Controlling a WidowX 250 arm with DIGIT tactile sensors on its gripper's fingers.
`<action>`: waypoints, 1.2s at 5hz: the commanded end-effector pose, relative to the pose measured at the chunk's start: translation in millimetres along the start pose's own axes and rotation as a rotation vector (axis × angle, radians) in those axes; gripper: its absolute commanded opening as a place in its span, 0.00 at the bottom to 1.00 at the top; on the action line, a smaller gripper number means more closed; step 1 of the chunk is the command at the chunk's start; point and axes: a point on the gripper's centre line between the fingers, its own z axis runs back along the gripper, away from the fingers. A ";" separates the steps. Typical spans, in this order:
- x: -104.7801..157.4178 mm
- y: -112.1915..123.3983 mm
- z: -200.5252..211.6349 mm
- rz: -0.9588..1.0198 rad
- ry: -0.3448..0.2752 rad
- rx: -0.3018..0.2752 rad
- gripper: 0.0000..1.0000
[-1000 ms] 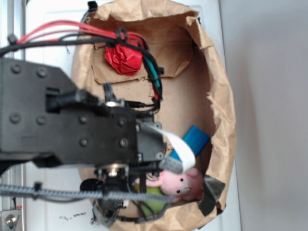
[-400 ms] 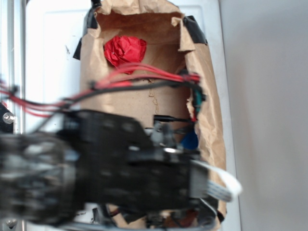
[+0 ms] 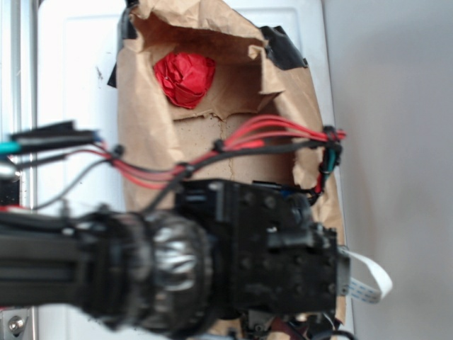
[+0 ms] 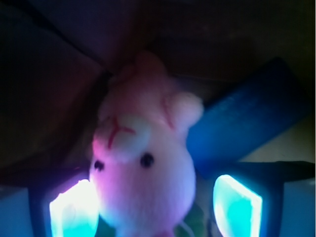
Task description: Grab the pink bunny.
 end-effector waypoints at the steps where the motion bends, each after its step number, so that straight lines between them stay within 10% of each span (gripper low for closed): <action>1: 30.2 8.1 -18.1 0.014 0.018 0.009 1.00; 2: 27.4 10.4 -9.9 0.033 -0.010 0.005 0.00; 6: 0.0 80.3 96.9 0.144 -0.112 -0.062 0.00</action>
